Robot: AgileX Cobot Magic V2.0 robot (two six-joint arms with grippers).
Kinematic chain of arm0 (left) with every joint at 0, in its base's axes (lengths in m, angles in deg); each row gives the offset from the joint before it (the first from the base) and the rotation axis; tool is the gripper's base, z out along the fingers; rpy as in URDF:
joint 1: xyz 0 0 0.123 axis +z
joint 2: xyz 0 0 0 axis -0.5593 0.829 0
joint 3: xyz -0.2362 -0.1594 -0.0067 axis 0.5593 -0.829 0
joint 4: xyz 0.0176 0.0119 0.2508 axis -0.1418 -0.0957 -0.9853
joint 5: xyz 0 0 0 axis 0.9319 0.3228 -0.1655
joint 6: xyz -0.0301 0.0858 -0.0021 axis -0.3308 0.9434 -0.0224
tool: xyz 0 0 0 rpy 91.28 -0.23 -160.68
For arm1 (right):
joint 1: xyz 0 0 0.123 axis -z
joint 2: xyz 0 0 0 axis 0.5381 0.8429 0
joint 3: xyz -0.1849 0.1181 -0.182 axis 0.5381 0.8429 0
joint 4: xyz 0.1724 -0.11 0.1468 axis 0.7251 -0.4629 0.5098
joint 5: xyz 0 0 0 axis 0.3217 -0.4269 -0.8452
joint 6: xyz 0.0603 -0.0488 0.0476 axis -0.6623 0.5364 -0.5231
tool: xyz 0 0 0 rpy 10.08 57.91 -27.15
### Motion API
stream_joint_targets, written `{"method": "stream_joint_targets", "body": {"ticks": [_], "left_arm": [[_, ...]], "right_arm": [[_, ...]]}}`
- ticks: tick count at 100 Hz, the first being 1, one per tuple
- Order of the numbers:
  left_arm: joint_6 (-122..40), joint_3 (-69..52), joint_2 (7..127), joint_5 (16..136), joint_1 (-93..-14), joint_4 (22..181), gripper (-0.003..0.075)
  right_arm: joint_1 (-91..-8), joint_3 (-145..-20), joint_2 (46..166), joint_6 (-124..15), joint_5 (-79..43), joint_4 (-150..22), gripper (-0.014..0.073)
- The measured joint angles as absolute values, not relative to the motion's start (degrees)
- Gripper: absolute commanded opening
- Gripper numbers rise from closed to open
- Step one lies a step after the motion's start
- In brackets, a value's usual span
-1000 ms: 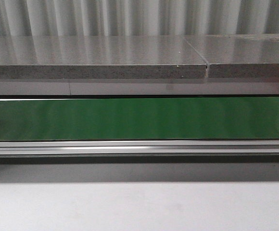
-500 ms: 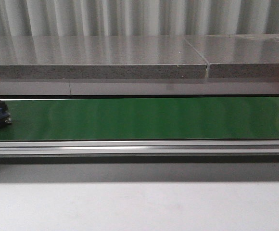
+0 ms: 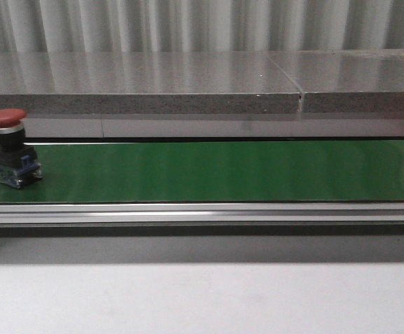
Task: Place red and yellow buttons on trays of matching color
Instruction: 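Grasp the yellow button with the left gripper and set it on the belt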
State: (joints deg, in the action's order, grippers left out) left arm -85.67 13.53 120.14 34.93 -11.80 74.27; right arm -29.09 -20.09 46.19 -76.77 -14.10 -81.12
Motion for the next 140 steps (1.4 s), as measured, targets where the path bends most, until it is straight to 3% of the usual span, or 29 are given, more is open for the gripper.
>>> {"method": "stream_joint_targets", "body": {"ticks": [85,140], "left_arm": [[-84.7,13.7,111.5,28.9,-11.9,74.0,0.0196],[-83.3,21.7,110.5,21.4,-23.1,76.7,0.0196]], "right_arm": [[-29.1,-20.1,46.2,-76.8,-14.1,-81.1,-0.0065],[-29.1,-20.1,46.2,-76.8,-14.1,-81.1,-0.0065]]}}
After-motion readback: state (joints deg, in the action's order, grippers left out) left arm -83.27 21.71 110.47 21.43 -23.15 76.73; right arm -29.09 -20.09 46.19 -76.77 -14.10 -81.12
